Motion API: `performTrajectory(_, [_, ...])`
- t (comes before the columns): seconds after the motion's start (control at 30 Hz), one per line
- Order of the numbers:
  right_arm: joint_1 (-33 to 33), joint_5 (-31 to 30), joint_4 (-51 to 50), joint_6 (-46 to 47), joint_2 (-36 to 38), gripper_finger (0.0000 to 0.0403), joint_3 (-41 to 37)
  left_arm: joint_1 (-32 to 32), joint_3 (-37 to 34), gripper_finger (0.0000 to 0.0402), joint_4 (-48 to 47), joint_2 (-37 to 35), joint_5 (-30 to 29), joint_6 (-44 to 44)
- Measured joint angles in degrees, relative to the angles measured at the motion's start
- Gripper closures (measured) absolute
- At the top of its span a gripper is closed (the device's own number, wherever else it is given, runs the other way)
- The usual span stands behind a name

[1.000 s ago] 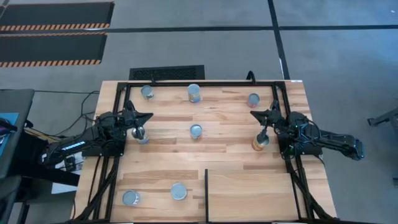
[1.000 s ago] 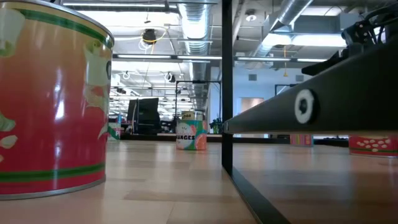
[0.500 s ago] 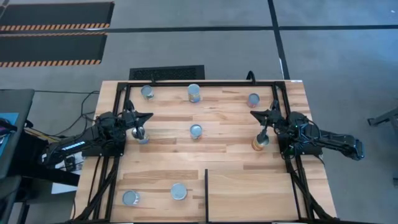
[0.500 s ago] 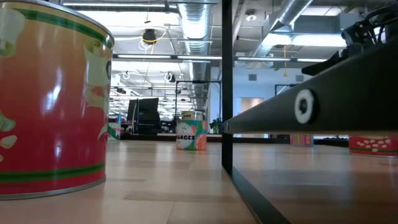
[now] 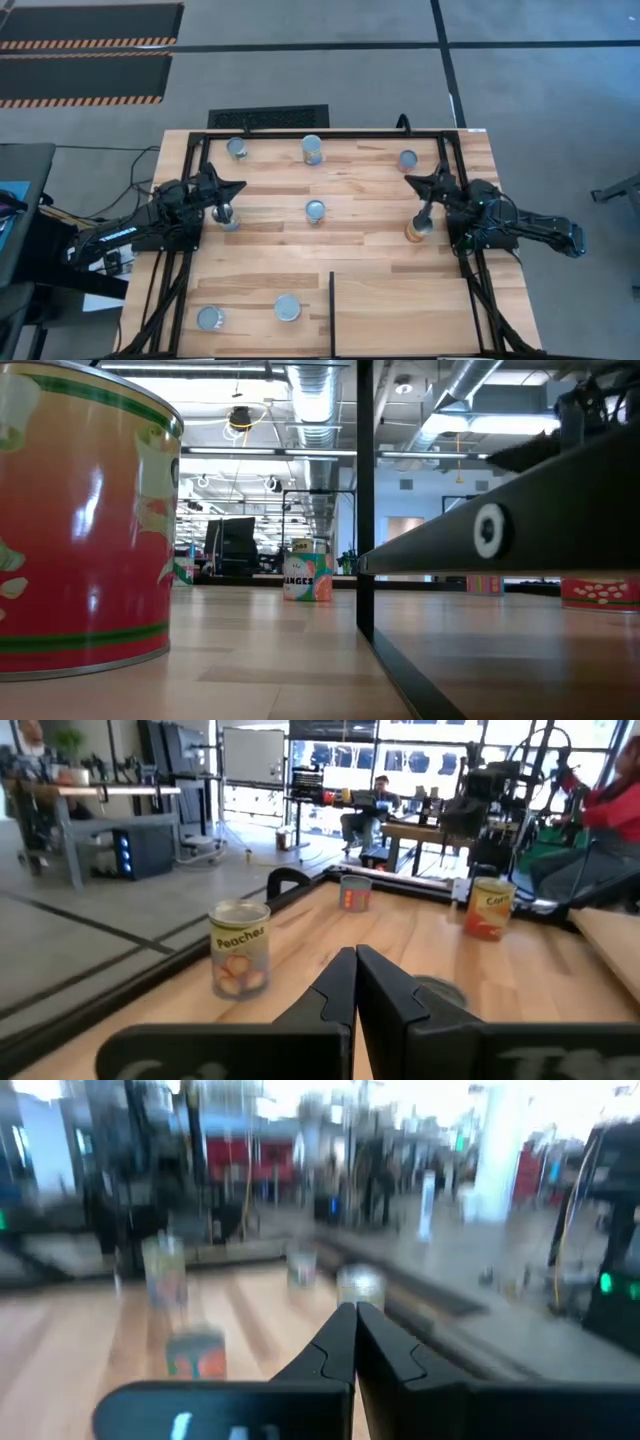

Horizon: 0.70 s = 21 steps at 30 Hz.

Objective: Pick and place cans onto a shelf
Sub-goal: Put the top canned corns on the shelf

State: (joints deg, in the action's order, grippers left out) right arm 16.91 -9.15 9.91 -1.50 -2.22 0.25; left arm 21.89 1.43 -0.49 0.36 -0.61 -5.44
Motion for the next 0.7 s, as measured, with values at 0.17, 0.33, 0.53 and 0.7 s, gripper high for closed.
performTrajectory(0.17, [-0.3, 1.3, -2.14, 0.36, -0.15, 0.0386, 2.92, 0.0, 0.0, 0.0401, -0.24, 0.0, -0.1, -0.5])
performTrajectory(0.33, [-3.43, -1.61, -10.25, 2.3, -7.15, 0.0394, 10.36, -0.52, 0.0, 0.0401, -0.06, 0.34, 2.96, -2.34])
performTrajectory(0.53, [-11.76, -8.68, -22.41, 6.14, -23.85, 0.0398, 23.07, -1.66, 0.0, 0.0401, -0.04, 0.44, 2.89, 0.95])
performTrajectory(0.7, [-20.58, -12.1, -36.11, 14.87, -38.65, 0.0397, 34.95, -1.68, 0.0, 0.0401, -0.05, 0.74, 2.98, 0.25])
